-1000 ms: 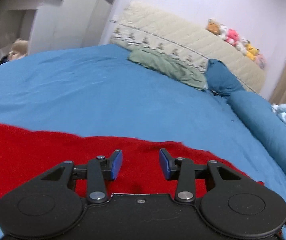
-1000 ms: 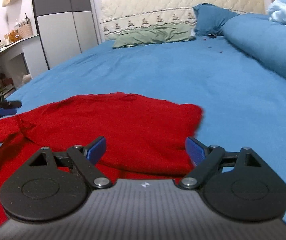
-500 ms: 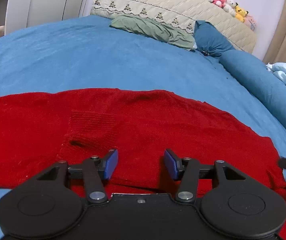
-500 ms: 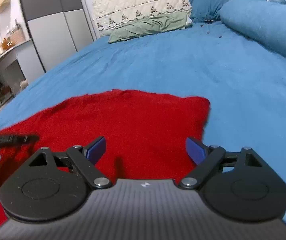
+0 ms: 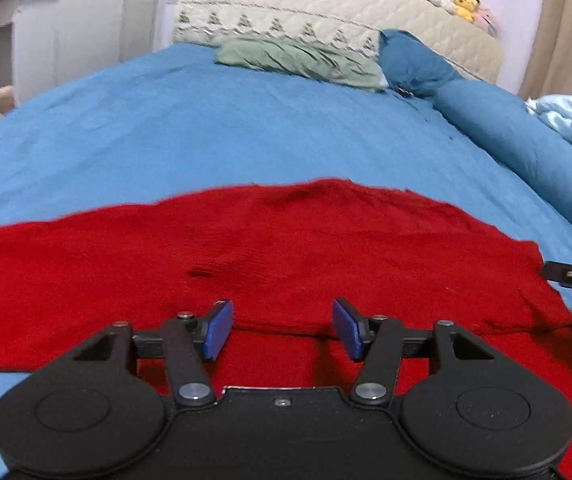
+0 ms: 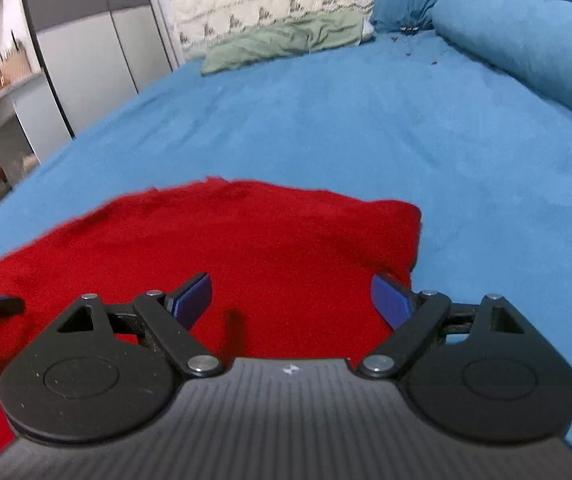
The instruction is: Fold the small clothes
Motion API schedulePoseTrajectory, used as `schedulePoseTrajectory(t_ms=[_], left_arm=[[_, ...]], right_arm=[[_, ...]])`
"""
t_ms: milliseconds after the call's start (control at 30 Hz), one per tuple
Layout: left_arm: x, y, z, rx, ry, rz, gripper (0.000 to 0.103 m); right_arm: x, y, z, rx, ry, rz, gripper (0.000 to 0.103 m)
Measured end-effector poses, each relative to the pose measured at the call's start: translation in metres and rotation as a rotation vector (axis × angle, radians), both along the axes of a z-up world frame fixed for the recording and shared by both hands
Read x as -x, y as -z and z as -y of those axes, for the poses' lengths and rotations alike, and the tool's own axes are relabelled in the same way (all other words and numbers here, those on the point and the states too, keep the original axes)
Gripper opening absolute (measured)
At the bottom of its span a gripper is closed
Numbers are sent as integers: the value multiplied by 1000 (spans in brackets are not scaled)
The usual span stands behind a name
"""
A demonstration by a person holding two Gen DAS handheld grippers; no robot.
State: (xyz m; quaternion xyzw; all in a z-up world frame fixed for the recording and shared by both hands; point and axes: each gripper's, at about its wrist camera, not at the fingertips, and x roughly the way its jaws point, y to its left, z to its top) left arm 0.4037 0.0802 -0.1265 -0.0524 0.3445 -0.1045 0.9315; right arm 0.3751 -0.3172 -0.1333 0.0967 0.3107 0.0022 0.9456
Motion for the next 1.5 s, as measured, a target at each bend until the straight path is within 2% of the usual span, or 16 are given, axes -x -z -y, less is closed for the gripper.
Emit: schedulePoseTrajectory(t_ms=[100, 167, 233, 300, 400, 600, 700, 800, 867, 967, 1033, 1100, 1133, 1167, 1267, 1500], left_arm=[[22, -27, -24, 10, -44, 29, 76], [40, -47, -46, 19, -95, 64, 96], [58, -68, -70, 27, -166, 115, 103], [74, -82, -97, 37, -232, 148, 103], [88, -92, -145, 60, -348, 146, 103], [107, -73, -231, 128, -551, 146, 101], [106, -49, -267, 205, -654, 109, 93], [98, -20, -294, 296, -723, 51, 80], [88, -4, -305, 308, -750, -1, 66], [76, 16, -318, 330, -775, -37, 54], [68, 21, -324, 316, -788, -20, 46], [64, 22, -329, 296, -793, -1, 46], [58, 22, -328, 269, -793, 8, 42], [55, 23, -328, 239, -792, 14, 31], [48, 25, -327, 182, -794, 17, 10], [40, 0, -301, 80, -745, 76, 7]], right_arm=[[21, -26, -10, -2, 5, 13, 103], [33, -46, -23, 38, 2, 19, 103], [43, -65, -36, 47, -9, 36, 103], [49, -80, -52, 48, -14, 44, 103], [52, -93, -78, 54, -20, 12, 103], [49, -91, -139, 47, -92, -15, 103], [41, -81, -161, -3, -109, -38, 103], [34, -69, -182, -30, -129, -57, 103], [33, -63, -194, -16, -148, -63, 103], [29, -57, -209, 39, -176, -55, 103], [26, -53, -215, 66, -189, -52, 103], [22, -47, -219, 79, -197, -58, 103], [19, -44, -220, 80, -198, -66, 103], [17, -41, -218, 73, -196, -78, 103], [15, -33, -214, 30, -187, -96, 103], [20, -26, -205, -5, -159, -107, 103]])
